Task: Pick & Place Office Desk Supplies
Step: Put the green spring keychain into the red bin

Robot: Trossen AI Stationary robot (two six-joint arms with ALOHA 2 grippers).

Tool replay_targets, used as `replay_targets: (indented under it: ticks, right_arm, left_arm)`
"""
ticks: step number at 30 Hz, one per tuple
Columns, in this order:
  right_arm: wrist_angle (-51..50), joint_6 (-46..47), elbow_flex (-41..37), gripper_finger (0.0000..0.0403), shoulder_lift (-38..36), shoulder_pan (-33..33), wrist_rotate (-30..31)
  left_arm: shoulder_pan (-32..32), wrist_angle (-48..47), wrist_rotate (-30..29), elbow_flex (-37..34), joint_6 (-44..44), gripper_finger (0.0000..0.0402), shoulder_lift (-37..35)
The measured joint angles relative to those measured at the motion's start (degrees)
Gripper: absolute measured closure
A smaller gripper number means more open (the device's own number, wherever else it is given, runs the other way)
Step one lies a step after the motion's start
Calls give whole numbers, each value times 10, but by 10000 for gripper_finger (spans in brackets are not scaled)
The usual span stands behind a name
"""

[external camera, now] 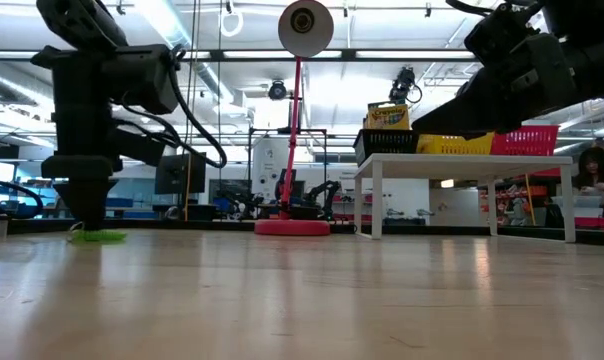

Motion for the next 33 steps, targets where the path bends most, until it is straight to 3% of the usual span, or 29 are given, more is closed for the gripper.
replay_targets:
  ticks: [5,9,12,15,19,24,29,33]
  right_arm:
    - [0,0,0,389,0,0,0]
    - [0,0,0,387,0,0,0]
    - [-2,0,0,390,0,0,0]
    - [-3,0,0,392,0,0,0]
    - [-2,2,0,392,0,0,0]
    - [5,2,0,391,0,0,1]
    - [9,17,0,386,0,0,10]
    - [15,27,0,362,15,0,52]
  left_arm:
    - [0,-3,-25,14,25,379,-30]
    - [-3,47,-85,14,30,387,-71]
    - [-18,164,-139,2,50,385,-87]
    - [-38,350,-168,-31,92,386,-77]
    - [-46,603,-136,-77,161,386,-20]
    - [-40,851,-82,-101,206,386,97]
    - [-36,1028,-53,-78,235,386,223]
    - [-36,1106,-57,-38,235,385,295]
